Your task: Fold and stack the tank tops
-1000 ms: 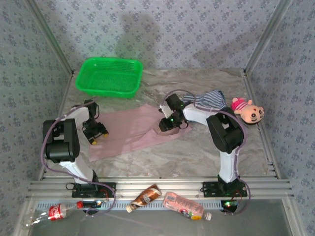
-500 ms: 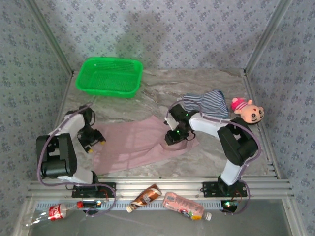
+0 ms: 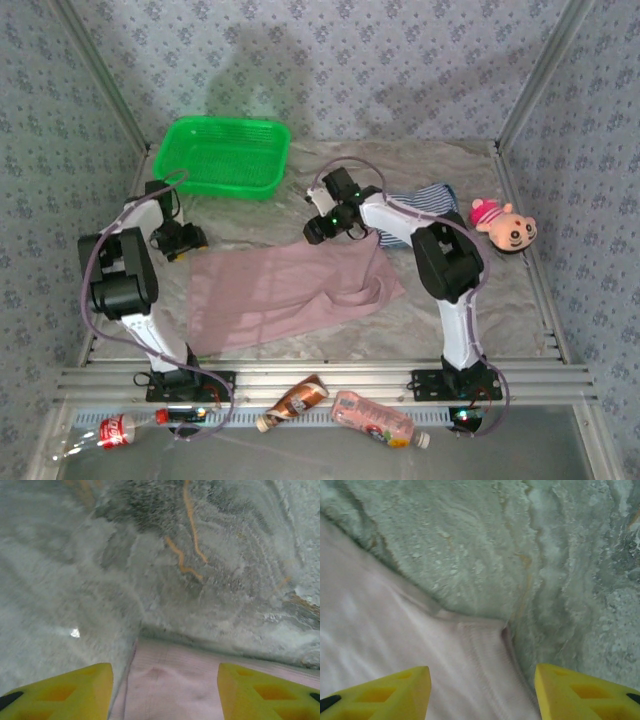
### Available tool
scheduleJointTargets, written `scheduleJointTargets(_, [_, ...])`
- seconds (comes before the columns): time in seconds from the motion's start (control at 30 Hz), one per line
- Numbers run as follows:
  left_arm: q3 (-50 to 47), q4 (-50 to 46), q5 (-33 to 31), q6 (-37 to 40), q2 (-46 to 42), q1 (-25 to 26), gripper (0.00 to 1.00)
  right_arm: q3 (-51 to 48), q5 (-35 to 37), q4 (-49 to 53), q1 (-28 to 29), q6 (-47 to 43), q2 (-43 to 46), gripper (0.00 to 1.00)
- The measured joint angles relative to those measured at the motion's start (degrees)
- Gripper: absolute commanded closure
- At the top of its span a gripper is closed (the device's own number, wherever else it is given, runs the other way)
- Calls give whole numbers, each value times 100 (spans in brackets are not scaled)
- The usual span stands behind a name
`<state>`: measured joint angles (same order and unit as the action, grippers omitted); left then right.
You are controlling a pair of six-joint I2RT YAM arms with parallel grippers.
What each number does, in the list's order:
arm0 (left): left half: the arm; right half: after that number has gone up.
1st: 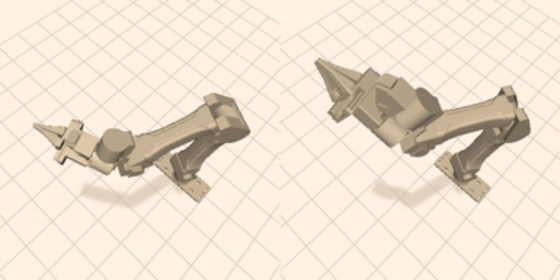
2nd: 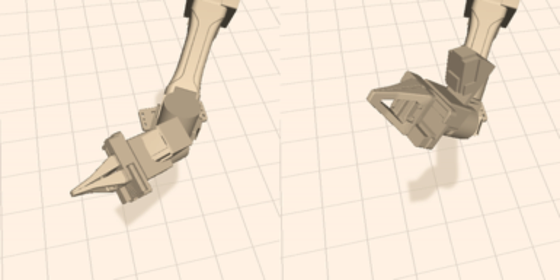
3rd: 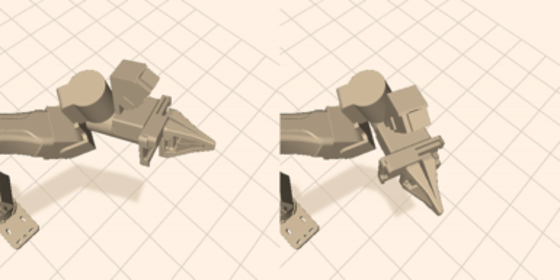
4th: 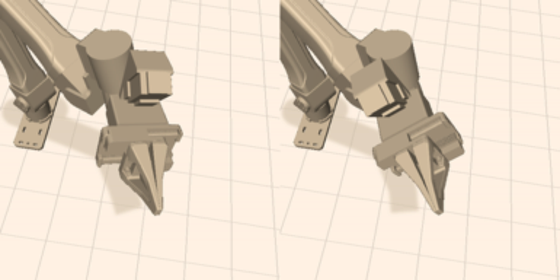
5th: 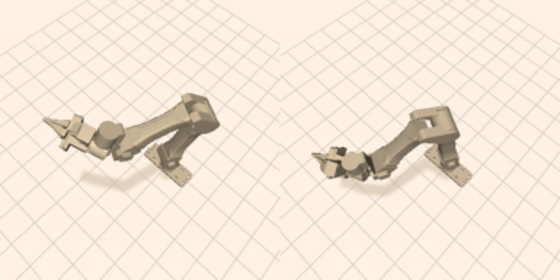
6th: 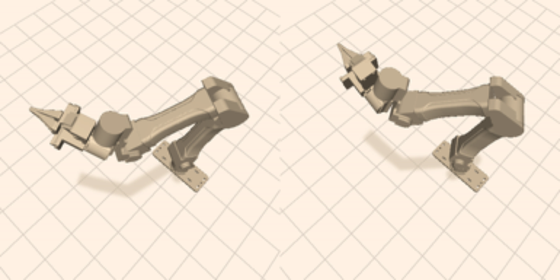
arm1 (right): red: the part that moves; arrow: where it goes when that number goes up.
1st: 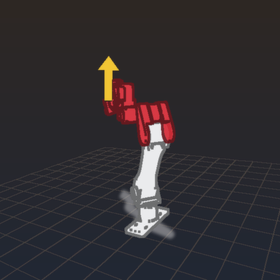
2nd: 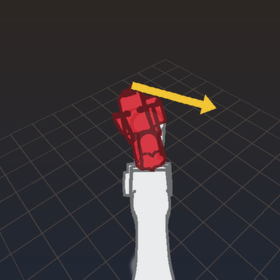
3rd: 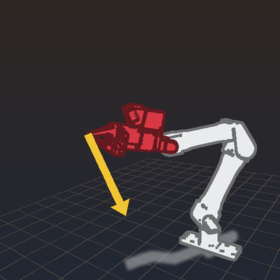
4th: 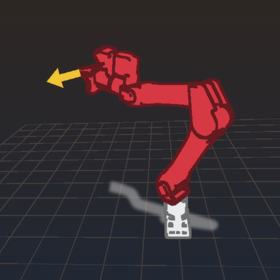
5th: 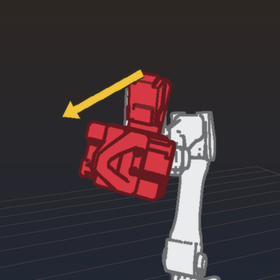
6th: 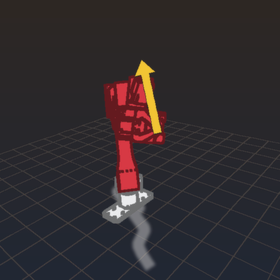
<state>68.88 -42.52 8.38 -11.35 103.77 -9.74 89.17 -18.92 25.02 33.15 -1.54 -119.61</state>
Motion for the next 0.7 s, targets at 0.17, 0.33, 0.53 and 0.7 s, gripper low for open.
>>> scheduleJointTargets(0.17, [107, 35, 177, 315, 286, 11, 49, 404, 0, -11, -107, -4, -487, 40])
scheduleJointTargets(0.33, [107, 9, 328, 354, 310, 50, 58, 662, -39, -13, -72, -4, -734, 41])
scheduleJointTargets(0.53, [103, -94, 389, 437, 310, 74, 75, 807, -136, -4, 17, -2, -903, 44])
scheduleJointTargets(0.7, [118, -173, 385, 479, 323, 74, 86, 798, -282, 46, 52, -52, -907, 47])
